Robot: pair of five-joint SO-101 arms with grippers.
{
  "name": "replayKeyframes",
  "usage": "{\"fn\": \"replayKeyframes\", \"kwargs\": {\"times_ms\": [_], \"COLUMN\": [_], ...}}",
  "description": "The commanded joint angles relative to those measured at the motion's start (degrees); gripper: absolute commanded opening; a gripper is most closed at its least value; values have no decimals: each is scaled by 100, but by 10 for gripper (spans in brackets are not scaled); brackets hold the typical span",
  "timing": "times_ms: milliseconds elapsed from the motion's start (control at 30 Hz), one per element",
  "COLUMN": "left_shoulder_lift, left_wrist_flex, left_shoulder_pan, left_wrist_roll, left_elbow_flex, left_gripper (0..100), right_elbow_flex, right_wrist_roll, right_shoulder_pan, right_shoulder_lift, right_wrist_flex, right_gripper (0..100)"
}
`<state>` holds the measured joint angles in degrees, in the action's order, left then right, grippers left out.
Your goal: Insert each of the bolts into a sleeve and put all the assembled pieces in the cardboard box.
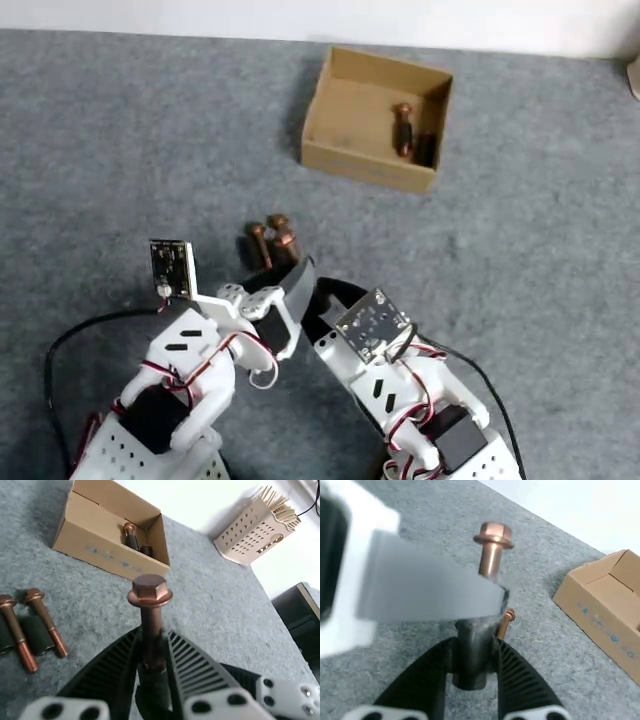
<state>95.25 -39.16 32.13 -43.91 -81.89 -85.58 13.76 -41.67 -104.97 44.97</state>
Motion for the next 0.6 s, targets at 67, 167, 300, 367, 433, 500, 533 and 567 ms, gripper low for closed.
{"fn": "replayKeyframes", "kwargs": {"times_ms": [67,167,300,367,433,500,533,567], "left_shoulder_lift": [-13,-13,-13,-13,-13,-13,-13,-22], "left_wrist_flex": [26,26,26,26,26,18,9,9], "left_shoulder_pan": [171,154,136,136,136,119,92,75], "left_wrist_roll": [44,44,53,53,53,255,378,440], "left_elbow_flex": [4,4,4,4,4,-4,-4,-4], "left_gripper": [4,4,5,5,10,65,104,149], "right_elbow_flex": [321,312,295,295,295,295,295,295], "right_wrist_roll": [53,53,44,44,44,44,44,44], "right_shoulder_pan": [356,347,347,347,347,347,347,347], "right_shoulder_lift": [-48,-48,-48,-48,-48,-48,-48,-48], "right_wrist_flex": [13,22,22,22,22,22,22,31], "right_gripper": [4,4,4,4,4,4,4,4]}}
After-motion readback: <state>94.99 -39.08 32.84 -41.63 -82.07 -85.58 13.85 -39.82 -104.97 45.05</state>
